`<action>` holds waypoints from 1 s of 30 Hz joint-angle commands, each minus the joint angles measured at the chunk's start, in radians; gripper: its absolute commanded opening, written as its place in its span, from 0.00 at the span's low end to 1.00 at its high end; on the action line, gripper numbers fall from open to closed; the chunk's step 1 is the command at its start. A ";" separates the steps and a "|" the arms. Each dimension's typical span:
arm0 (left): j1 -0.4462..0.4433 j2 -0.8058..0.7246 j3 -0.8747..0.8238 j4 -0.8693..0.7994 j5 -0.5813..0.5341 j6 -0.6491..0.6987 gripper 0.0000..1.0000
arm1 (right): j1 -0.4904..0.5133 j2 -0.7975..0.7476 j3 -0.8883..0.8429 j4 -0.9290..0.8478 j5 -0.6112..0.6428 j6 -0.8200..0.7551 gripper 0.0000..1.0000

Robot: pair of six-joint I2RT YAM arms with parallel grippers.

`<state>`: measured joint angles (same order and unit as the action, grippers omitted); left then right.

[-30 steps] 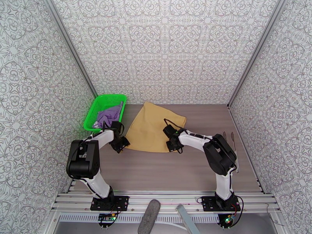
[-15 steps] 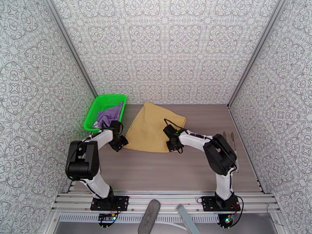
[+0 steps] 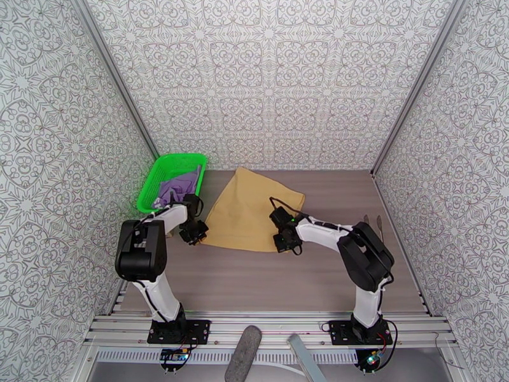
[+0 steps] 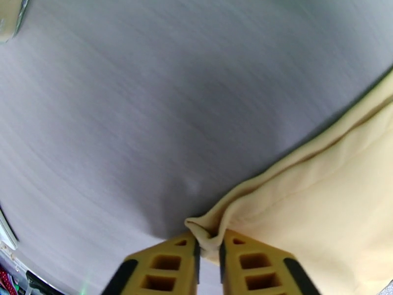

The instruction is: Fold and stack the mixed laundry pile

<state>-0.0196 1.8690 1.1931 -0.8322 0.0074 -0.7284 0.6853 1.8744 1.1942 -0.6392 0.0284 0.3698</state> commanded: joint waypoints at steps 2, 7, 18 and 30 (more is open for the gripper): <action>-0.026 0.081 0.019 0.064 -0.012 0.038 0.00 | 0.012 -0.084 -0.066 -0.020 -0.079 -0.005 0.18; -0.019 0.024 -0.003 0.056 -0.030 0.047 0.00 | 0.053 -0.187 -0.082 -0.060 -0.069 -0.069 0.34; -0.014 -0.022 -0.001 0.059 0.003 0.075 0.00 | 0.113 -0.162 -0.019 -0.130 0.052 -0.269 0.43; -0.004 -0.030 -0.005 0.068 0.022 0.089 0.00 | 0.108 0.058 0.094 -0.127 0.197 -0.330 0.45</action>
<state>-0.0280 1.8603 1.1900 -0.8494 0.0109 -0.6769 0.7967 1.9015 1.2522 -0.7448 0.1722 0.0689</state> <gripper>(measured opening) 0.049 0.453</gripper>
